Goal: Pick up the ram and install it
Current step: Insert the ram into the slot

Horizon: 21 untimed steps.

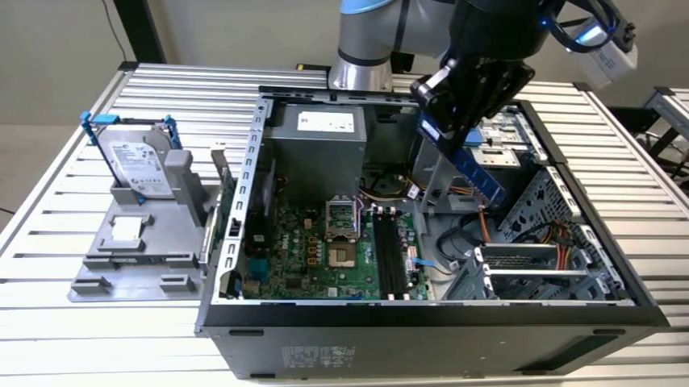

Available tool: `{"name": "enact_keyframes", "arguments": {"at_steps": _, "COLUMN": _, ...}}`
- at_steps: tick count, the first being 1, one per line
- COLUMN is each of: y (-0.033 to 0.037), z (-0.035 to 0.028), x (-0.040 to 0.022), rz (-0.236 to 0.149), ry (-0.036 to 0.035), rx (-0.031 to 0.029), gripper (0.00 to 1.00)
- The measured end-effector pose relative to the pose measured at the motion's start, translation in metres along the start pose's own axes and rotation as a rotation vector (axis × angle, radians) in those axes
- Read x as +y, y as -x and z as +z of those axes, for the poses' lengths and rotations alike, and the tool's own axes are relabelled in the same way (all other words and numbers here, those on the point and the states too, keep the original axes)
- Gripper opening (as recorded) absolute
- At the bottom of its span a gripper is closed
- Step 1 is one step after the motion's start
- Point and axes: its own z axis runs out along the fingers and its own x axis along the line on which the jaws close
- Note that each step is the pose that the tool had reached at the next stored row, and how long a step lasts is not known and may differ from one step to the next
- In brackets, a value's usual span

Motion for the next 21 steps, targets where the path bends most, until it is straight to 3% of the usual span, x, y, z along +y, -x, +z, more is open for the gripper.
{"name": "enact_keyframes", "arguments": {"at_steps": 8, "y": -0.0001, "z": 0.0, "x": 0.0, "rz": 0.046, "ry": -0.0011, "rx": -0.0008, "gripper": 0.0}}
{"name": "enact_keyframes", "arguments": {"at_steps": 18, "y": -0.0001, "z": 0.0, "x": 0.0, "rz": 0.049, "ry": -0.0012, "rx": -0.0008, "gripper": 0.0}}
{"name": "enact_keyframes", "arguments": {"at_steps": 21, "y": 0.0, "z": 0.0, "x": 0.0, "rz": 0.069, "ry": -0.0016, "rx": -0.0012, "gripper": 0.0}}
